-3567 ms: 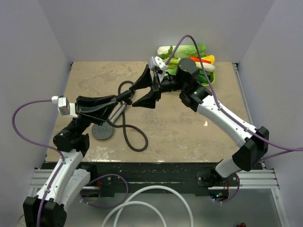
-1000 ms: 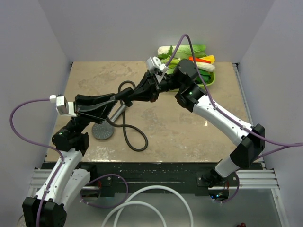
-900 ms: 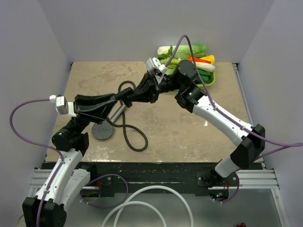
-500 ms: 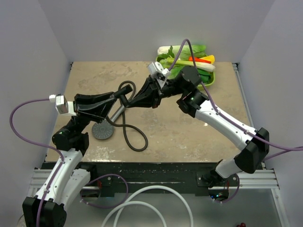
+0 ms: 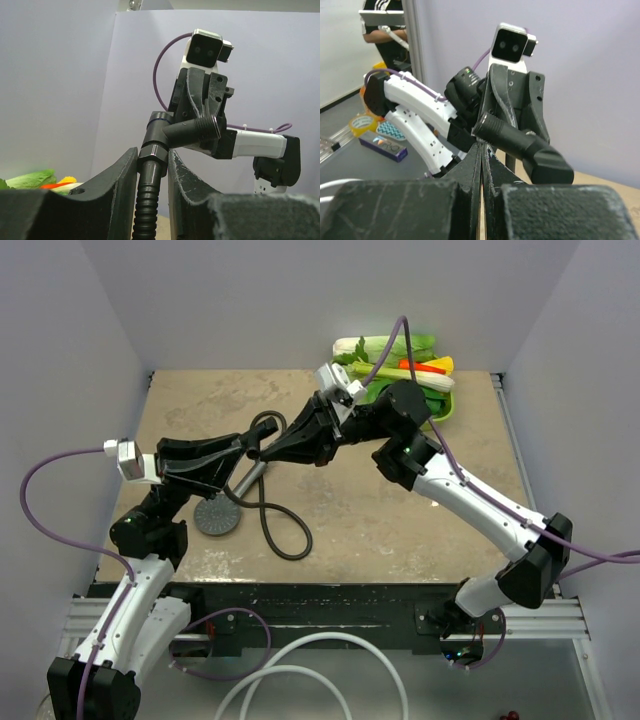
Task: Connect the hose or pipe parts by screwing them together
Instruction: Install the adaptor on the pipeline.
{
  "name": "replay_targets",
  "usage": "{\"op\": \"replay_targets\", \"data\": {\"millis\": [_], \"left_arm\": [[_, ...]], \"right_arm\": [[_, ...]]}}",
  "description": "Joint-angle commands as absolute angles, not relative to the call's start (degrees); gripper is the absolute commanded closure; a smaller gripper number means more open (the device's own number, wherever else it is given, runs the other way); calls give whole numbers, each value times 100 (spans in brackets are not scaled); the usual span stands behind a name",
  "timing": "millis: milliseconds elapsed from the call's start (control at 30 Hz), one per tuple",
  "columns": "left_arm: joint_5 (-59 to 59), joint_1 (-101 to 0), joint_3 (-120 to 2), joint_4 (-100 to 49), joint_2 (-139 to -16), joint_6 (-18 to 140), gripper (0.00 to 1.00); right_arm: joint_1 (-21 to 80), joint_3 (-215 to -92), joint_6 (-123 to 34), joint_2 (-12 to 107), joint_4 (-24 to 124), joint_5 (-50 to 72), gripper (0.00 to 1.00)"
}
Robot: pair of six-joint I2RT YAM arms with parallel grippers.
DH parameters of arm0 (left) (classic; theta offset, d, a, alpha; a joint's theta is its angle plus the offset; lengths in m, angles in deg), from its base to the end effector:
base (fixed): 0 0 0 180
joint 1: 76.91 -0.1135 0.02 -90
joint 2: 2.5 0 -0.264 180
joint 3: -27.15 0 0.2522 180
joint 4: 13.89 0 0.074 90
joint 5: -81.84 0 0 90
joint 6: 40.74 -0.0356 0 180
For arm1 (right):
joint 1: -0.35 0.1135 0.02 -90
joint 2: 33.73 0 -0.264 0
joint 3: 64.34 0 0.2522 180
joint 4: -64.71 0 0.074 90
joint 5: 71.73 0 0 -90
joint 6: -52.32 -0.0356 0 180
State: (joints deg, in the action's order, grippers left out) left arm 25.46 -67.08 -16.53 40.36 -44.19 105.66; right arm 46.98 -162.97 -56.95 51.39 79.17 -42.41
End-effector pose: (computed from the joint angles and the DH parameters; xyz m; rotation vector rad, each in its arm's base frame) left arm 0.1272 -0.0420 0.3840 0.3188 0.8058 -1.2610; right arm 0.1996 0.2565 0.4783 -1.2833 0.8047 1.5150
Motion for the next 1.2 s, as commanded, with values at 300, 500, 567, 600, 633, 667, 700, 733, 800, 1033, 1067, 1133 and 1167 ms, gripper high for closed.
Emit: {"op": "replay_targets", "data": {"millis": [300,500,567,600,633,667,700,733,800,1033,1067,1133,1167], "left_arm": [[2304,-6724,-1940,4336,-4328,10507,100],[2277,-6724,-1940,4354,-4346,10524,100],[2268,-6724,-1948,4354,-4346,10542,100],[2268,-6724,-1949,4354,-4355,10542,100],[2268,-6724,-1966,4354,-4346,10551,100],[2268,-6724,-1966,4354,-4346,10559,100],[2268,-6724,-1975,4354,-4346,10551,100],[2268,-6724,-1992,4354,-4346,10559,100],[2260,-6724,-2001,4363,-4346,10594,100],[2356,-6707,-1914,4100,-4372,10963,100],[2356,-6707,-1896,4021,-4398,11103,100],[2339,-6707,-1835,3749,-4451,11314,100],[2348,-6698,-1826,3660,-4469,11559,100]], "right_arm": [[4939,-17407,-5088,5372,6880,-2990,100],[5044,-17812,-4752,5548,6193,-2796,100],[5071,-17891,-4752,5600,6193,-2735,100],[5080,-17970,-4735,5662,6202,-2647,100],[5106,-17997,-4726,5688,6228,-2612,100],[5141,-18049,-4717,5732,6281,-2576,100],[5159,-18111,-4717,5820,6307,-2541,100],[5185,-18190,-4717,5899,6247,-2437,100],[5273,-18462,-4595,6083,6124,-2243,100],[5440,-20130,-3813,6707,4738,-495,100],[5440,-20603,-3568,6769,4613,-241,100],[5440,-20931,-3443,6831,4401,103,99],[5440,-21063,-3269,6796,4374,444,98]]}}
